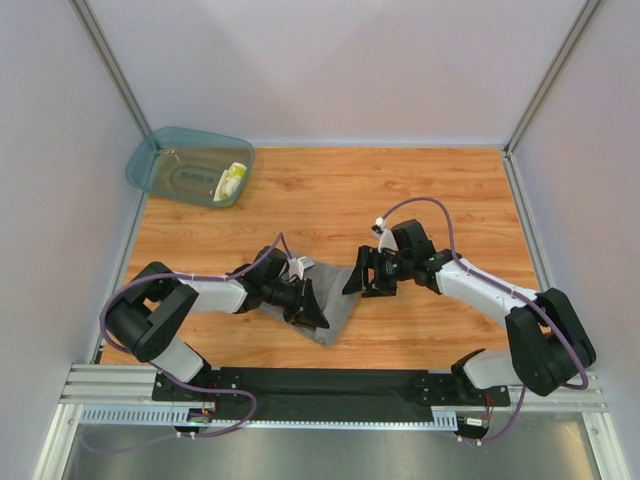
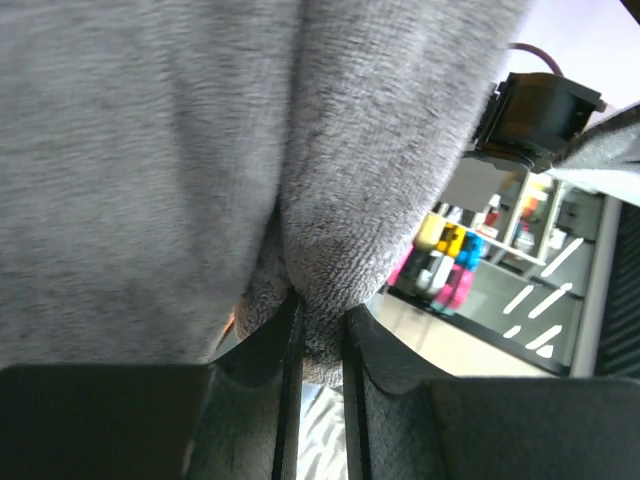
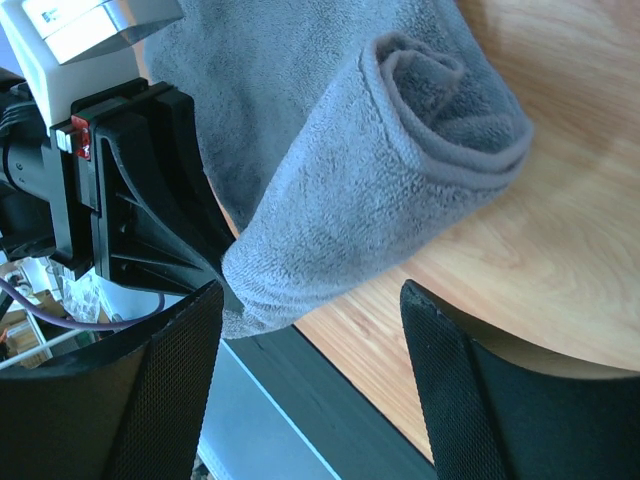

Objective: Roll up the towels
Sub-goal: Roll the towel

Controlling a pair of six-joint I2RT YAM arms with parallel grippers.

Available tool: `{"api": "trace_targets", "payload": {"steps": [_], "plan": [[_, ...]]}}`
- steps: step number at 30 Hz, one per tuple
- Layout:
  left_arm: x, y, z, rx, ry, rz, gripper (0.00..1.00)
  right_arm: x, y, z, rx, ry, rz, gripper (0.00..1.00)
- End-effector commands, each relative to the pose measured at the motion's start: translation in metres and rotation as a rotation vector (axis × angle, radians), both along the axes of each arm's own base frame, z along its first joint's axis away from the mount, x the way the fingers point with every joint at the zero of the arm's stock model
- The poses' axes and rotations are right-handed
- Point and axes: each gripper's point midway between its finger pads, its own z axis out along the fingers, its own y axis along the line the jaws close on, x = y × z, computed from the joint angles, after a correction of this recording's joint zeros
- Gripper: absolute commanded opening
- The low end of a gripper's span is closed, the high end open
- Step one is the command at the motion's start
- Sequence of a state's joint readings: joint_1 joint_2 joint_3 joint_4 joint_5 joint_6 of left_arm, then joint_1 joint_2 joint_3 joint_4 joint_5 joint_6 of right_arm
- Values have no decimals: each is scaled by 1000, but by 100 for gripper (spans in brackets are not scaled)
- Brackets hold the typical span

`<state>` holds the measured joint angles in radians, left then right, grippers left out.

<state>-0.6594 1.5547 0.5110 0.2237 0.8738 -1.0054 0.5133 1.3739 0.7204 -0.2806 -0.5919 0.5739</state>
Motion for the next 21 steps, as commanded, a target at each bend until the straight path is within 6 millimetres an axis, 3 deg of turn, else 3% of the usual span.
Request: {"api": "trace_targets", "payload": {"steps": [1,17,21], "plan": [[0,5,-6,-34,32,9,4,15,16,4,59,-58,0,73],[7,23,-20,-17,57,56,4,16,33,-40,28,27,3,73],[8,24,-20,-24,54,60,7,15,42,-45,38,24,12,68]]}}
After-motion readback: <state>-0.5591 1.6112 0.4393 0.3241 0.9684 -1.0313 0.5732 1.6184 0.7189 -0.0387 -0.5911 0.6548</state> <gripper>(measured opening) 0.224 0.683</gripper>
